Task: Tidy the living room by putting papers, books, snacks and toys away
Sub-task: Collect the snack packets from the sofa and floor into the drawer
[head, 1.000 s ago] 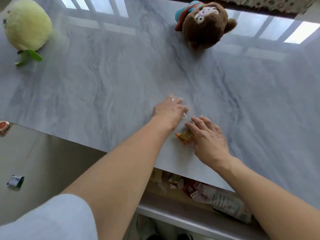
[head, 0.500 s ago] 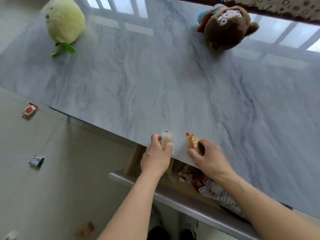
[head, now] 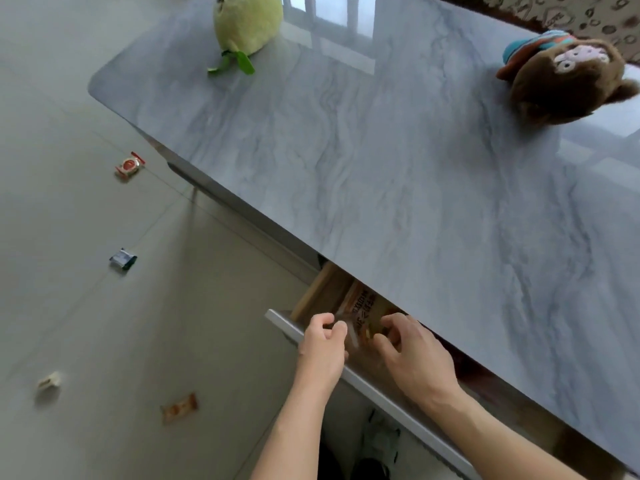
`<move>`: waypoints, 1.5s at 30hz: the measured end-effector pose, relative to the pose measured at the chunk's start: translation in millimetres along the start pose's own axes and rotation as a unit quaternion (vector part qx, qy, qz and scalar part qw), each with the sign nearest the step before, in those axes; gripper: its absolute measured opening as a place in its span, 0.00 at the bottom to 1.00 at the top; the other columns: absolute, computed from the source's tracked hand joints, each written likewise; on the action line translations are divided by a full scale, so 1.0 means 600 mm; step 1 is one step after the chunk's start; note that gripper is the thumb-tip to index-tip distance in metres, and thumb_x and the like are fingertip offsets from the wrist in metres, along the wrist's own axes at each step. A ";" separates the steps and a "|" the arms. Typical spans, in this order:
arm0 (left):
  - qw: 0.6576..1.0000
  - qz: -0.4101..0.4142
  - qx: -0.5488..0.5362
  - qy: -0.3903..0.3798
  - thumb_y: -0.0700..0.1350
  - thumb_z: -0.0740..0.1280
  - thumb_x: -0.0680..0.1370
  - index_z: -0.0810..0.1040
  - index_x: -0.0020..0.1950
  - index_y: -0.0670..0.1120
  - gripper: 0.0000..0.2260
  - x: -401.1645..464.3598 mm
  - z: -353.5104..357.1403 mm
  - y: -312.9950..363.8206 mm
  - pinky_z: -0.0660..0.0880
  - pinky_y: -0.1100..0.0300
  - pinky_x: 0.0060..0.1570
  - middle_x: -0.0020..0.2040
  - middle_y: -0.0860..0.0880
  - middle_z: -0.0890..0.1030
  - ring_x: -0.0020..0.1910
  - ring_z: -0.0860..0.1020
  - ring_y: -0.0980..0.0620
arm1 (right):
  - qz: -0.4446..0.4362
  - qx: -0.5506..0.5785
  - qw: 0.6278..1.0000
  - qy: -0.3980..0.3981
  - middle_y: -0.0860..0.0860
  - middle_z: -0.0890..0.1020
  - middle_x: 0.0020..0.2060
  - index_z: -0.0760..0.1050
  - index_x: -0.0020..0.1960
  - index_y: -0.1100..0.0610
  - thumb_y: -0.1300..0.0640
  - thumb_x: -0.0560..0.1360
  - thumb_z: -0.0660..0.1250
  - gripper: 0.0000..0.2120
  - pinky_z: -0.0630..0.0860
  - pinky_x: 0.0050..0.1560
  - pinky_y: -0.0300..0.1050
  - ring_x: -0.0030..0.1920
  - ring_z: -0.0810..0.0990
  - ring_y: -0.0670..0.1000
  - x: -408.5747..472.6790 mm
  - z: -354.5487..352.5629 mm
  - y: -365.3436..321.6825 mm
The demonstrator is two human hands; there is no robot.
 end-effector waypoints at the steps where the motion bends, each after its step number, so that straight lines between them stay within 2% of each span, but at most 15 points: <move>1: 1.000 0.002 -0.016 0.000 0.51 0.59 0.81 0.69 0.66 0.54 0.13 0.000 -0.011 -0.002 0.79 0.55 0.53 0.51 0.54 0.78 0.48 0.80 0.55 | -0.003 0.018 1.000 -0.003 0.42 0.79 0.51 0.74 0.61 0.48 0.47 0.78 0.63 0.14 0.78 0.48 0.41 0.48 0.77 0.42 0.003 0.004 -0.009; 5: 0.996 -0.005 -0.079 0.027 0.49 0.60 0.81 0.71 0.63 0.54 0.11 0.000 -0.069 -0.028 0.80 0.56 0.50 0.51 0.52 0.79 0.46 0.81 0.55 | -0.016 0.073 0.996 -0.041 0.43 0.81 0.49 0.77 0.59 0.49 0.50 0.79 0.63 0.10 0.80 0.51 0.44 0.46 0.79 0.42 0.011 0.043 -0.052; 10: 0.984 -0.036 -0.163 0.058 0.47 0.60 0.81 0.72 0.62 0.53 0.10 -0.004 -0.152 -0.091 0.77 0.61 0.40 0.51 0.52 0.80 0.45 0.81 0.54 | -0.038 0.075 0.992 -0.094 0.41 0.80 0.45 0.78 0.55 0.48 0.53 0.78 0.63 0.08 0.80 0.51 0.45 0.46 0.79 0.43 0.008 0.109 -0.116; 14: 0.968 -0.065 -0.229 0.078 0.45 0.61 0.80 0.73 0.60 0.51 0.10 0.000 -0.227 -0.171 0.76 0.60 0.37 0.50 0.50 0.81 0.42 0.82 0.51 | -0.059 0.057 0.989 -0.125 0.42 0.80 0.43 0.78 0.52 0.48 0.55 0.78 0.63 0.06 0.78 0.48 0.42 0.45 0.79 0.42 -0.009 0.179 -0.187; 17: 0.956 -0.082 -0.269 0.084 0.44 0.61 0.80 0.74 0.59 0.49 0.09 0.011 -0.292 -0.242 0.73 0.61 0.32 0.49 0.48 0.81 0.38 0.80 0.51 | -0.074 0.037 0.986 -0.147 0.42 0.80 0.40 0.78 0.52 0.49 0.57 0.77 0.64 0.06 0.76 0.42 0.37 0.41 0.78 0.41 -0.025 0.258 -0.258; 20: 0.942 -0.101 -0.306 0.094 0.43 0.61 0.80 0.73 0.56 0.49 0.06 0.023 -0.369 -0.324 0.71 0.62 0.30 0.48 0.47 0.81 0.37 0.79 0.50 | -0.073 0.024 0.980 -0.183 0.44 0.80 0.35 0.77 0.48 0.48 0.57 0.75 0.66 0.05 0.79 0.42 0.45 0.37 0.78 0.44 -0.050 0.361 -0.331; 22: 0.935 -0.107 -0.322 0.102 0.42 0.61 0.80 0.73 0.55 0.49 0.05 0.030 -0.415 -0.370 0.70 0.63 0.28 0.47 0.46 0.80 0.37 0.78 0.50 | -0.067 0.024 0.974 -0.215 0.45 0.80 0.33 0.77 0.47 0.48 0.57 0.74 0.66 0.05 0.79 0.42 0.46 0.35 0.79 0.46 -0.070 0.419 -0.370; 25: 0.924 -0.126 -0.340 0.122 0.42 0.62 0.80 0.74 0.55 0.48 0.05 0.042 -0.504 -0.469 0.70 0.62 0.28 0.46 0.46 0.80 0.35 0.78 0.50 | -0.077 0.006 0.963 -0.260 0.47 0.80 0.33 0.77 0.47 0.48 0.57 0.74 0.65 0.05 0.78 0.40 0.46 0.35 0.80 0.49 -0.106 0.531 -0.444; 30: 0.910 -0.160 -0.353 0.146 0.42 0.61 0.81 0.75 0.54 0.47 0.05 0.067 -0.639 -0.620 0.70 0.62 0.28 0.42 0.47 0.80 0.32 0.77 0.51 | -0.107 -0.069 0.946 -0.299 0.44 0.79 0.33 0.77 0.49 0.49 0.57 0.72 0.66 0.07 0.77 0.43 0.44 0.38 0.78 0.47 -0.136 0.706 -0.534; 32: 0.908 -0.170 -0.351 0.154 0.42 0.61 0.81 0.75 0.54 0.46 0.05 0.085 -0.682 -0.681 0.70 0.61 0.29 0.42 0.47 0.80 0.33 0.77 0.51 | -0.128 -0.121 0.931 -0.320 0.45 0.80 0.35 0.77 0.52 0.50 0.56 0.71 0.64 0.10 0.77 0.45 0.45 0.41 0.79 0.49 -0.144 0.785 -0.553; 34: 0.906 -0.178 -0.348 0.162 0.42 0.61 0.81 0.75 0.53 0.46 0.04 0.103 -0.714 -0.725 0.69 0.61 0.30 0.42 0.46 0.80 0.33 0.77 0.51 | -0.142 -0.180 0.915 -0.333 0.46 0.82 0.42 0.77 0.55 0.49 0.55 0.71 0.63 0.13 0.77 0.46 0.44 0.47 0.80 0.52 -0.144 0.845 -0.558; 37: 0.900 -0.186 -0.356 0.172 0.41 0.62 0.81 0.75 0.52 0.45 0.03 0.143 -0.742 -0.793 0.69 0.61 0.29 0.42 0.46 0.79 0.33 0.76 0.50 | -0.167 -0.256 0.890 -0.339 0.49 0.82 0.48 0.74 0.58 0.51 0.54 0.71 0.63 0.15 0.77 0.46 0.45 0.50 0.80 0.54 -0.132 0.934 -0.544; 42: 0.889 -0.201 -0.370 0.178 0.41 0.62 0.81 0.75 0.52 0.46 0.03 0.226 -0.743 -0.900 0.69 0.60 0.30 0.42 0.47 0.79 0.33 0.77 0.50 | -0.241 -0.353 0.845 -0.322 0.55 0.73 0.58 0.66 0.64 0.55 0.56 0.74 0.64 0.19 0.74 0.43 0.48 0.54 0.77 0.58 -0.101 1.077 -0.510; 45: 0.886 -0.204 -0.375 0.180 0.42 0.62 0.81 0.74 0.49 0.47 0.03 0.274 -0.725 -0.953 0.69 0.61 0.31 0.42 0.47 0.79 0.33 0.76 0.51 | -0.275 -0.388 0.828 -0.296 0.55 0.71 0.59 0.64 0.63 0.56 0.56 0.73 0.65 0.20 0.75 0.49 0.51 0.58 0.73 0.58 -0.076 1.159 -0.487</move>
Point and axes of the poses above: each hand's wrist, its own x-axis towards the middle knuckle, its own z-axis out of the palm, y = z × x, the point moved 10 cm from there along x, towards the middle knuckle
